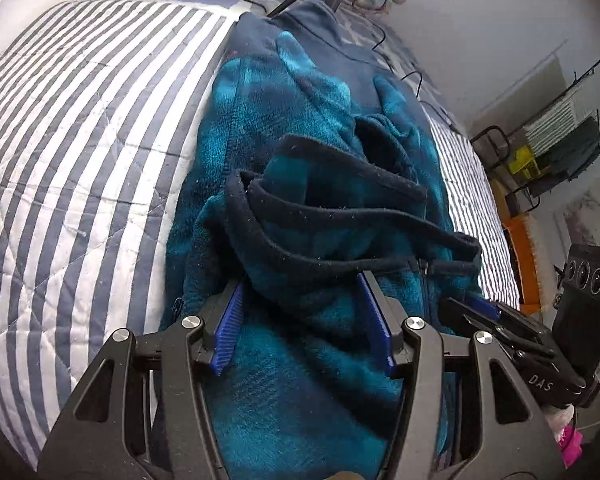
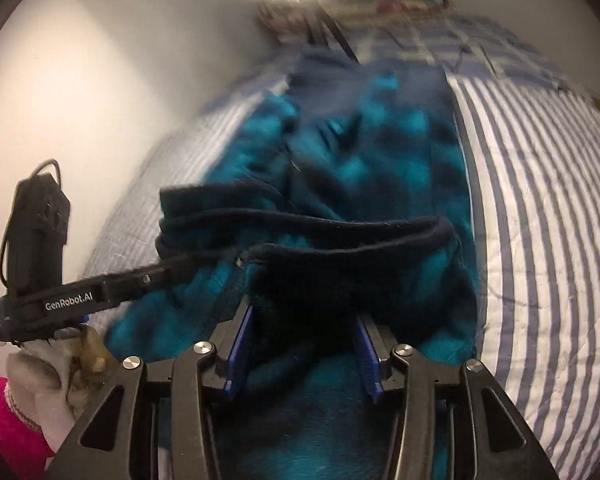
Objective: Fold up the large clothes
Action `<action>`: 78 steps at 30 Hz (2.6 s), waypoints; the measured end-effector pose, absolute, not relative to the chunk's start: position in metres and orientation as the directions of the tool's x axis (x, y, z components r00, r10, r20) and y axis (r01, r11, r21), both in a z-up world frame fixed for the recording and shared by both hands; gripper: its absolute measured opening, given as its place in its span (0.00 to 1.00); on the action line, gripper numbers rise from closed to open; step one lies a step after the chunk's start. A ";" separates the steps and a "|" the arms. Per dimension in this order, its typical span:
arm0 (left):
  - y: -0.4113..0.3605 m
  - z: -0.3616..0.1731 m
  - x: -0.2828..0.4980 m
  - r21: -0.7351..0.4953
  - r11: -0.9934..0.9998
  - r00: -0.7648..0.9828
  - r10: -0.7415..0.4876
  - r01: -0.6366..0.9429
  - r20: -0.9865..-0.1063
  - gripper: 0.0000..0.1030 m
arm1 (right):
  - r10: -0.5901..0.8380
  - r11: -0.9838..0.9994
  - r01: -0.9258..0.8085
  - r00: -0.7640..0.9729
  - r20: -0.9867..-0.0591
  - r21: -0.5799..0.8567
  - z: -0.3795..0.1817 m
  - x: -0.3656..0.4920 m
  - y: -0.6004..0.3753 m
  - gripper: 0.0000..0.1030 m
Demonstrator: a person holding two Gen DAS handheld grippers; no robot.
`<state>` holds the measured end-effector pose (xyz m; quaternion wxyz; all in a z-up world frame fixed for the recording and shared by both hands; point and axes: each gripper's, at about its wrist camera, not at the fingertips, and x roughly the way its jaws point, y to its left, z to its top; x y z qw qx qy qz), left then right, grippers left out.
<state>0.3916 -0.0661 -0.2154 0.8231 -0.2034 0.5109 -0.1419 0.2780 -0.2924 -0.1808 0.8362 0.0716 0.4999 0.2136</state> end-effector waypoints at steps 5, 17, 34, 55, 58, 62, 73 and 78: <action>-0.034 -0.193 0.367 -0.579 0.814 0.475 -0.527 0.045 -0.705 0.55 | 0.503 0.862 -0.320 0.434 -0.747 0.393 -0.159 0.259 -0.319 0.62; -0.012 -0.223 0.350 -0.569 0.822 0.392 -0.533 0.029 -0.750 0.23 | 0.561 0.825 -0.185 0.389 -0.731 0.534 -0.190 0.229 -0.388 0.26; -0.005 -0.184 0.332 -0.416 0.909 0.536 -0.366 0.031 -0.760 0.21 | 0.336 0.941 -0.232 0.537 -0.774 0.247 -0.144 0.200 -0.380 0.36; -0.010 -0.204 0.427 -0.561 0.819 0.408 -0.556 0.121 -0.724 0.30 | 0.439 0.864 -0.419 0.350 -0.828 0.280 -0.164 0.297 -0.319 0.45; 0.018 -0.192 0.463 -0.620 0.782 0.480 -0.570 0.067 -0.666 0.60 | 0.517 0.839 -0.414 0.404 -0.755 0.353 -0.143 0.313 -0.339 0.63; 0.042 -0.192 0.524 -0.653 0.757 0.500 -0.571 0.014 -0.651 0.61 | 0.506 0.861 -0.338 0.475 -0.720 0.381 -0.134 0.359 -0.360 0.66; 0.048 -0.240 0.634 -0.704 0.706 0.457 -0.605 -0.069 -0.652 0.61 | 0.469 0.879 -0.188 0.509 -0.722 0.438 -0.172 0.487 -0.387 0.67; 0.027 -0.260 0.665 -0.699 0.712 0.434 -0.612 -0.061 -0.661 0.61 | 0.472 0.870 -0.138 0.511 -0.718 0.473 -0.197 0.521 -0.397 0.66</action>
